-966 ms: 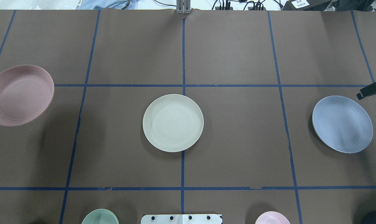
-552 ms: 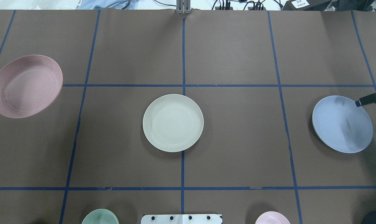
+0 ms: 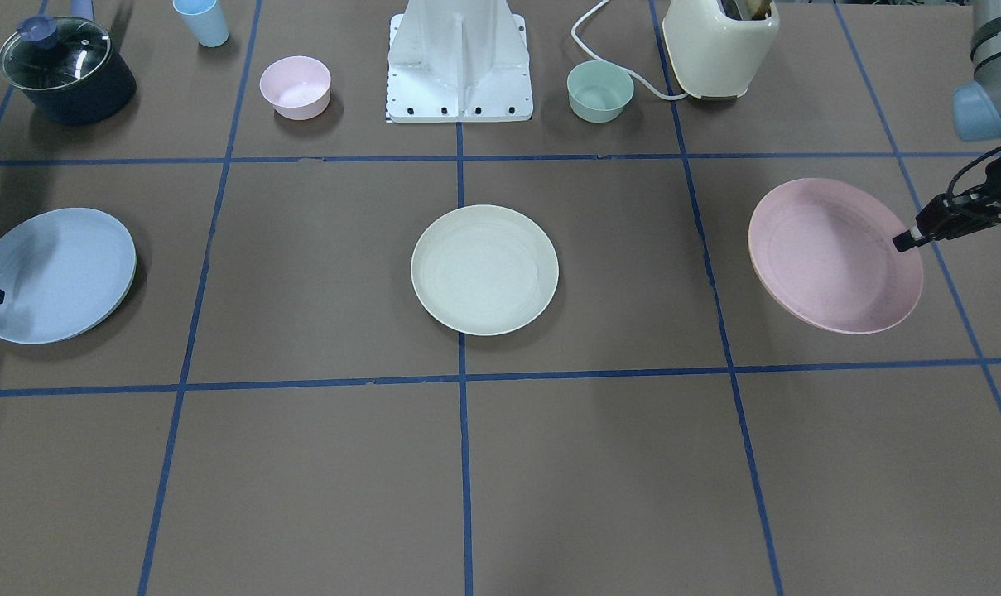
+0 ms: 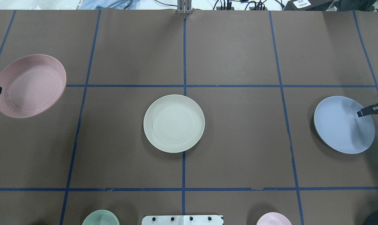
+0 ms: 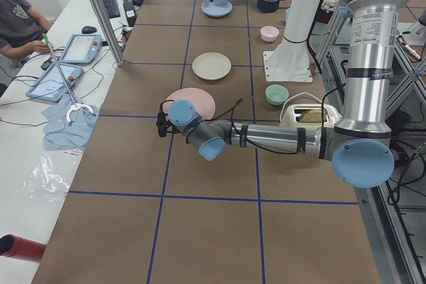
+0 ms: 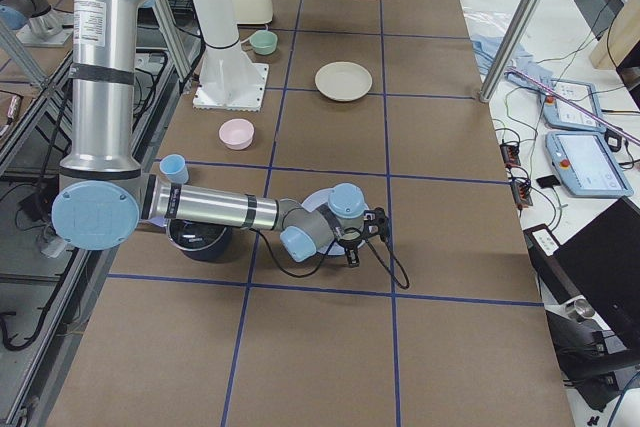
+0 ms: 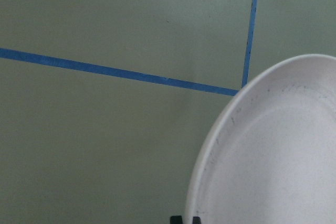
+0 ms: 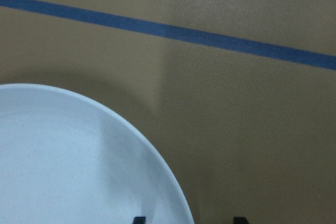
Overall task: Stack three plates with pink and blue
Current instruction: 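Carry the pink plate with the left gripper onto the cream plate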
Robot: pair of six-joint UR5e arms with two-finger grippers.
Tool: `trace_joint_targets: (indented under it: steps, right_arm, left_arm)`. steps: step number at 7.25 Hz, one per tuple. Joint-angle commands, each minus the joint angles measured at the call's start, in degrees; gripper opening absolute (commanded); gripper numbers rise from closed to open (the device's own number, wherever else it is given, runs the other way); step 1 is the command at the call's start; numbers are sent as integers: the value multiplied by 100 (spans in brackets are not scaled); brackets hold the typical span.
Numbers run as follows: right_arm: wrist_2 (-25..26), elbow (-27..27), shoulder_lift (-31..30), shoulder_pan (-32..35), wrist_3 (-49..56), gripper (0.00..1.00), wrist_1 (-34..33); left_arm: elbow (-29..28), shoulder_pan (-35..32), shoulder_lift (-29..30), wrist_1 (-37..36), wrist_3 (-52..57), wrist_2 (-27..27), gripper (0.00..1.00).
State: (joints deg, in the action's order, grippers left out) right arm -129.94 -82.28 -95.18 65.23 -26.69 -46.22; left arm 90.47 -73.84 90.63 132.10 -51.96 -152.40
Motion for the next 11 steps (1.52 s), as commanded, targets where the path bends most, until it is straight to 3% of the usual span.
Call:
trace_joint_targets:
  steps: [1, 3, 4, 7, 11]
  right_arm:
    - [-22, 2, -18, -10, -3, 0, 7]
    - [-118, -51, -27, -2, -12, 0, 16]
    - [-450, -86, -27, 7, -38, 0, 16]
    - [-1251, -323, 78, 419, -553, 0, 16]
    - [-1770, -640, 289, 648, -1082, 0, -46]
  left_arm:
    - [5, 1, 7, 0, 1, 0, 0]
    - [23, 158, 77, 9, -199, 52, 0]
    - [162, 490, 243, 18, -731, 166, 0]
    - [690, 1869, 988, 26, -2787, 1166, 0]
    - [333, 3373, 2342, 35, -4347, 2493, 0]
